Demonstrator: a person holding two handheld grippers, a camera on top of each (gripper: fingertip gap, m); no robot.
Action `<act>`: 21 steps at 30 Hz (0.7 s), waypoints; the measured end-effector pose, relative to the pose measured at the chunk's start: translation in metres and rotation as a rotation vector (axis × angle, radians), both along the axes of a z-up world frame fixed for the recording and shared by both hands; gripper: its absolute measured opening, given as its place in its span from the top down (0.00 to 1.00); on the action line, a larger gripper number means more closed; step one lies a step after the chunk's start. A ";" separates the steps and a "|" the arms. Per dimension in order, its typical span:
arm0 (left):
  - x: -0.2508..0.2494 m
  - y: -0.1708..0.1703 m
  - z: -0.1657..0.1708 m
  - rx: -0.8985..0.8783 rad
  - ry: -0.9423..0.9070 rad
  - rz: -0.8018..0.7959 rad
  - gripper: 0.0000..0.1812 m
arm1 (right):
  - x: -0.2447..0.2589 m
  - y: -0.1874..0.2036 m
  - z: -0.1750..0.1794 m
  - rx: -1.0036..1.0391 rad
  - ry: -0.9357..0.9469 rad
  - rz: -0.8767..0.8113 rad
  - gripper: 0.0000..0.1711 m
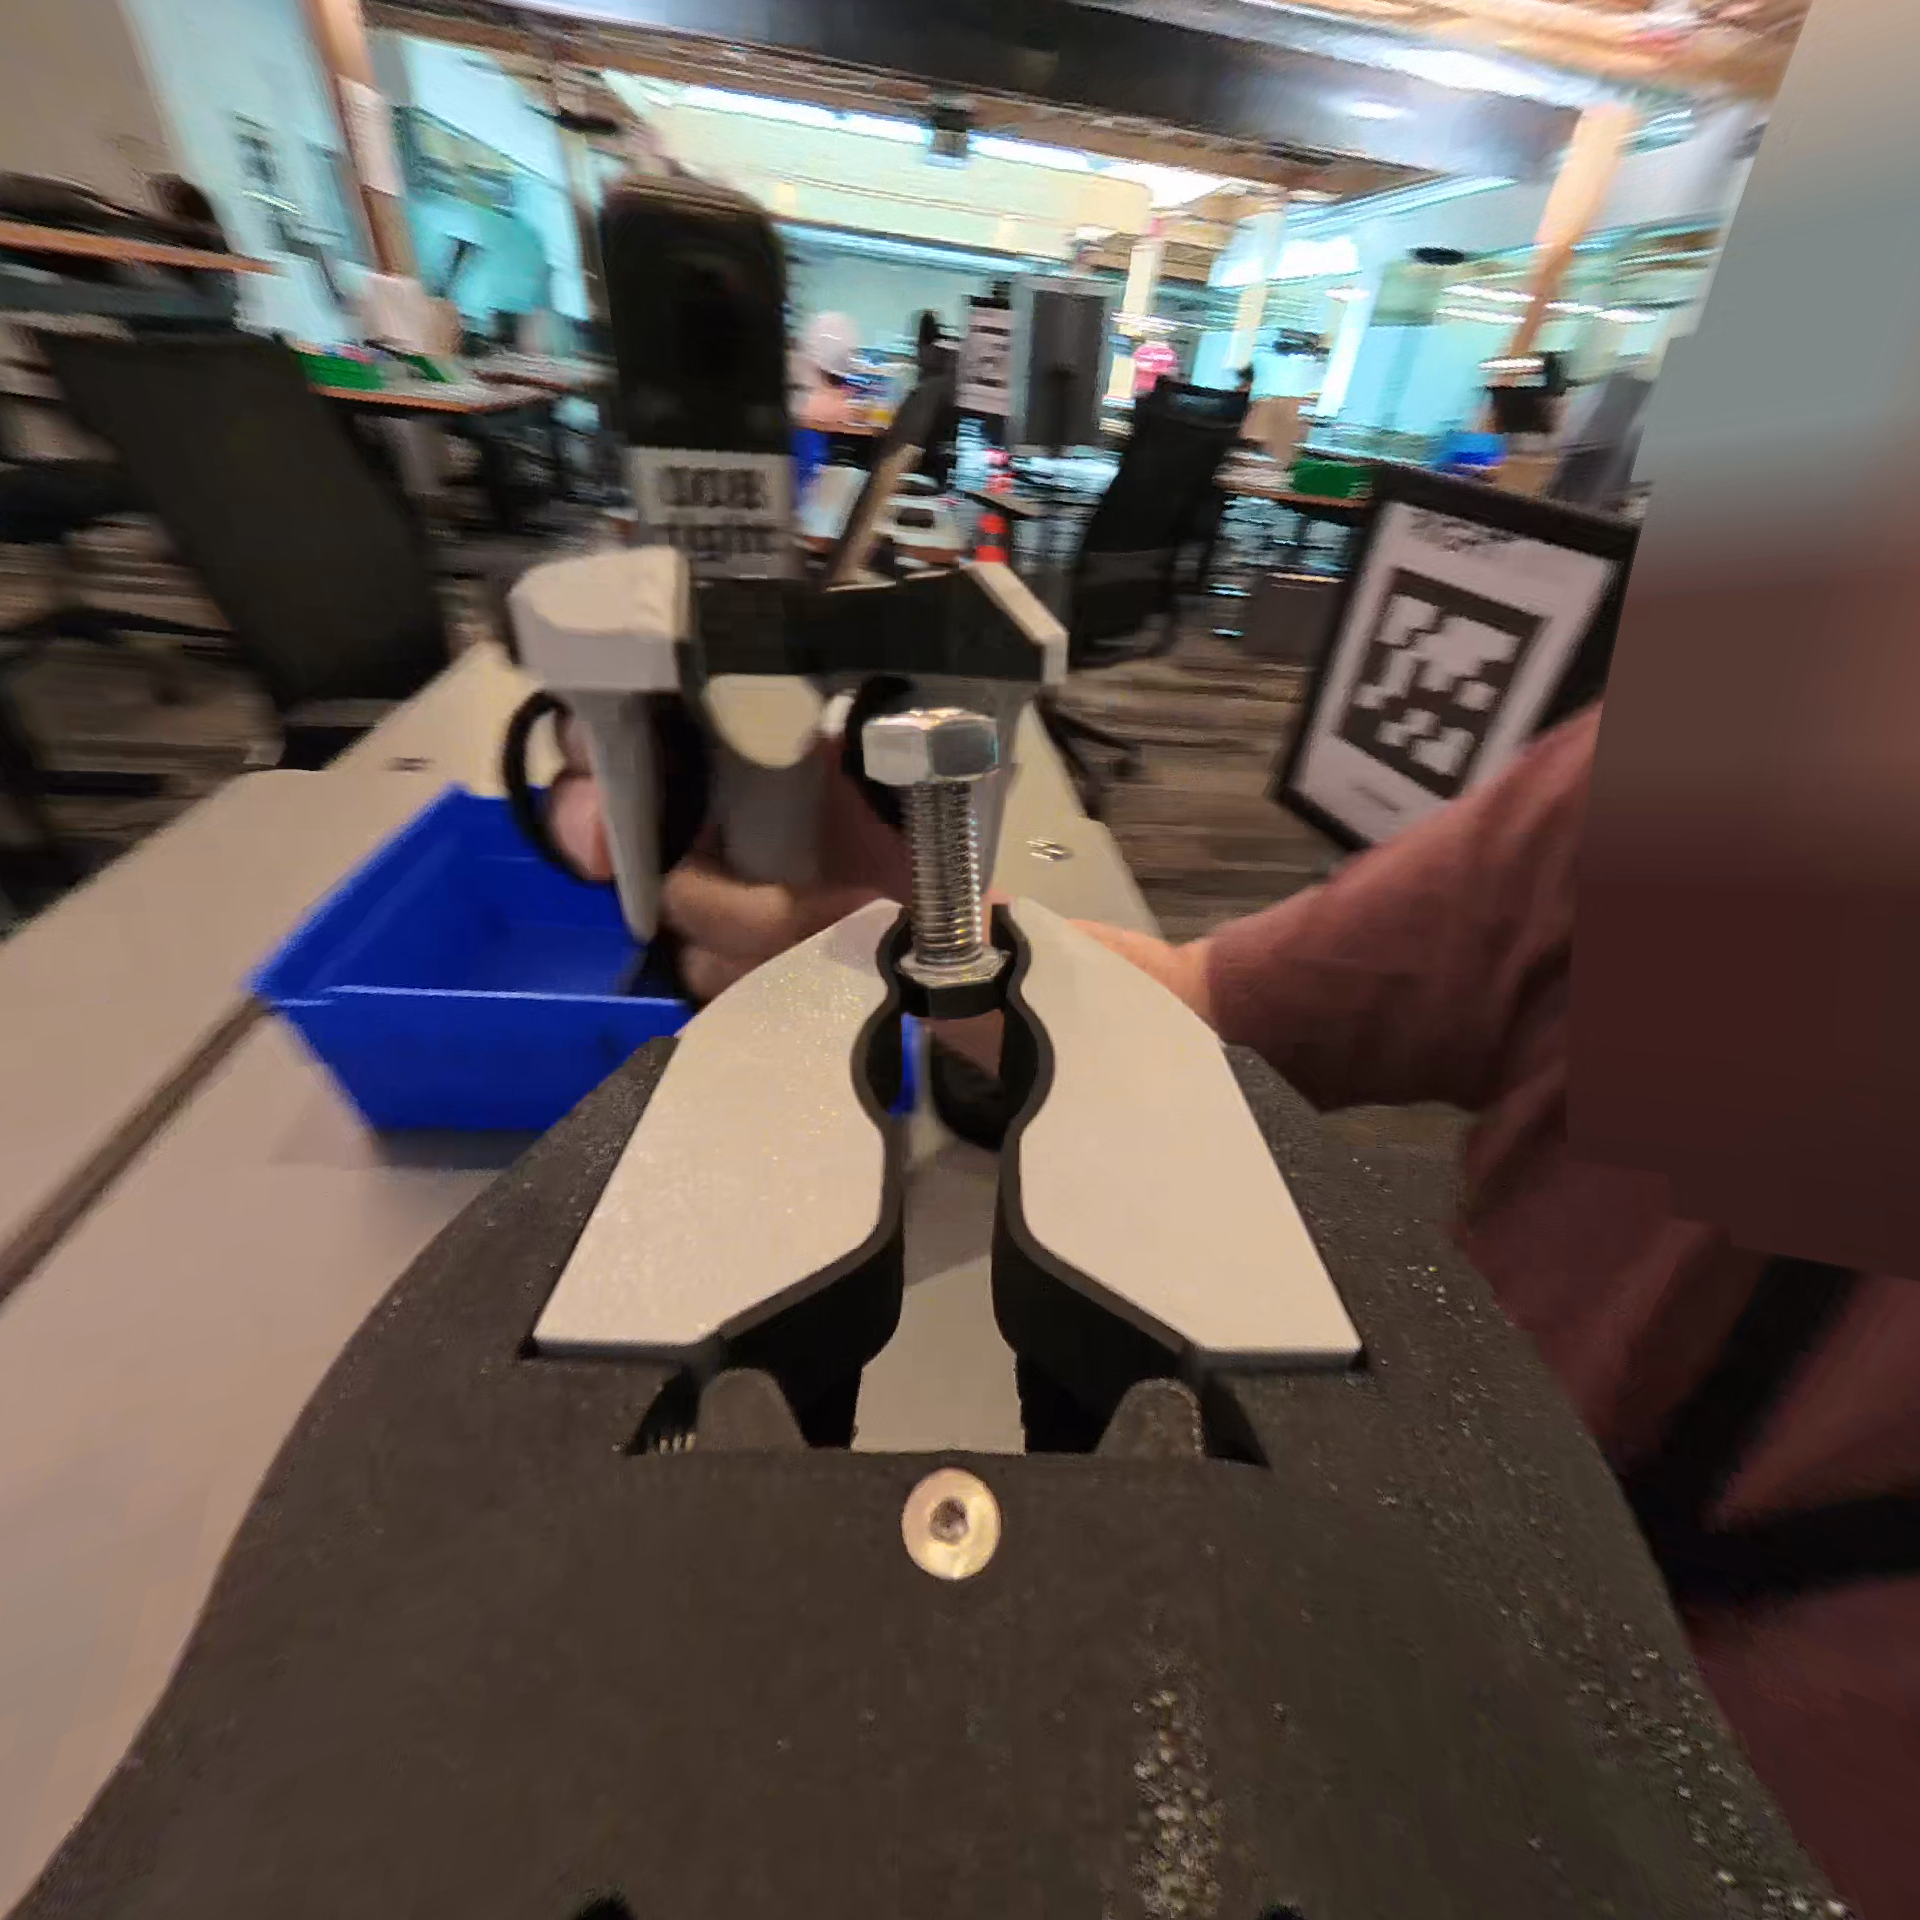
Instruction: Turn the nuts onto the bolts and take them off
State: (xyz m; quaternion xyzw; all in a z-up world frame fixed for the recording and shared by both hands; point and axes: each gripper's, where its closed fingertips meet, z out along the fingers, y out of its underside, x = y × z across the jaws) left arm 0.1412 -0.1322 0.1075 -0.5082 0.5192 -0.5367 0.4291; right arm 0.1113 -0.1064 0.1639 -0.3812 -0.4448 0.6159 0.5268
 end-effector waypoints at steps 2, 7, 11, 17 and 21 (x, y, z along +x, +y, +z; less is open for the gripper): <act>-0.001 0.021 0.002 0.069 -0.004 0.166 0.92 | 0.002 0.012 0.004 0.013 -0.026 -0.162 0.76; -0.010 0.050 0.009 0.149 -0.038 0.421 0.92 | -0.005 0.027 0.004 -0.045 -0.075 -0.397 0.81; -0.018 0.067 0.007 0.226 -0.012 0.576 0.93 | -0.011 0.036 -0.003 -0.116 -0.081 -0.493 0.80; -0.019 0.075 0.004 0.237 -0.002 0.642 0.93 | -0.018 0.038 -0.010 -0.144 -0.078 -0.524 0.90; -0.017 0.068 0.007 0.226 -0.030 0.589 0.93 | -0.016 0.033 -0.007 -0.167 -0.069 -0.444 0.90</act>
